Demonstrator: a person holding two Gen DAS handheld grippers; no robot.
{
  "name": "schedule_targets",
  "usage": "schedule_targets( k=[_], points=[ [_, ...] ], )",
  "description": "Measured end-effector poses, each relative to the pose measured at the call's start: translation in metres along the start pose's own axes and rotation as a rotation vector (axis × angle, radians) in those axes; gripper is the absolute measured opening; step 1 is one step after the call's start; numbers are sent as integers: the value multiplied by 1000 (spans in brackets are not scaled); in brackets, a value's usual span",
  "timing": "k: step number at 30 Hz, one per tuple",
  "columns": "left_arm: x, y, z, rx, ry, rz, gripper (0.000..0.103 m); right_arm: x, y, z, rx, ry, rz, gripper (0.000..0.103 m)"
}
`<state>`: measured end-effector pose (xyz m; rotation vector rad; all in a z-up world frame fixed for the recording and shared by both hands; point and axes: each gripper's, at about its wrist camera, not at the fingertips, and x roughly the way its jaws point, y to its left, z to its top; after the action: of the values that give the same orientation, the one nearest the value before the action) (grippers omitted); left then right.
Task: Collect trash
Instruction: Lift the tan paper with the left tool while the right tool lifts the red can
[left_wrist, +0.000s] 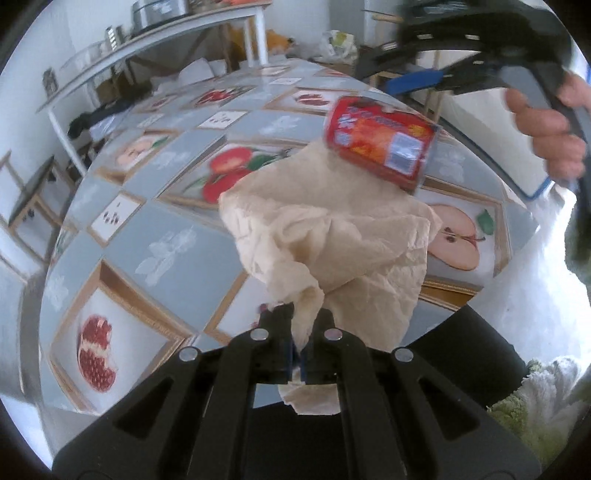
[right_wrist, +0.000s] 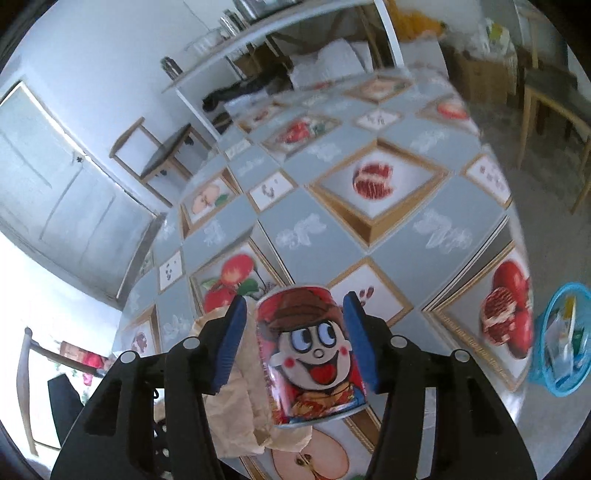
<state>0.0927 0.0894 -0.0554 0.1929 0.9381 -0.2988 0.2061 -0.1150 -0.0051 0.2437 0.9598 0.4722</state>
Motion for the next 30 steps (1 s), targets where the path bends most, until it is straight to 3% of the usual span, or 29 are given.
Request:
schedule_targets(
  k=[3, 6, 9, 12, 16, 22, 23, 24, 25, 27, 30],
  points=[
    [-2, 16, -7, -53, 6, 11, 1, -19, 23, -10, -96, -33, 23, 53],
    [-6, 30, -12, -85, 11, 26, 1, -23, 46, -29, -184, 15, 54, 53],
    [-9, 38, -16, -110, 12, 38, 1, -18, 52, -51, -226, 70, 2, 54],
    [-10, 45, -17, -139, 11, 32, 1, -18, 43, -57, -214, 67, -38, 56],
    [-11, 48, -20, -161, 9, 21, 1, -10, 38, -64, -160, 110, 11, 62],
    [-11, 49, -19, -163, 9, 21, 1, -31, 27, -47, -148, -66, -138, 63],
    [-11, 48, -19, -164, 9, 20, 1, -34, 23, -39, -152, -96, -154, 66],
    [-11, 48, -19, -162, 10, 21, 1, -32, 17, -28, -158, -110, -169, 76],
    [-12, 48, -19, -158, 11, 23, 1, -26, 13, -18, -168, -93, -175, 81],
    [-11, 47, -18, -151, 14, 27, 1, -7, 8, 3, -200, -15, -164, 81],
    [-11, 47, -18, -144, 20, 30, 1, 34, 1, 31, -219, 198, -90, 83]
  ],
)
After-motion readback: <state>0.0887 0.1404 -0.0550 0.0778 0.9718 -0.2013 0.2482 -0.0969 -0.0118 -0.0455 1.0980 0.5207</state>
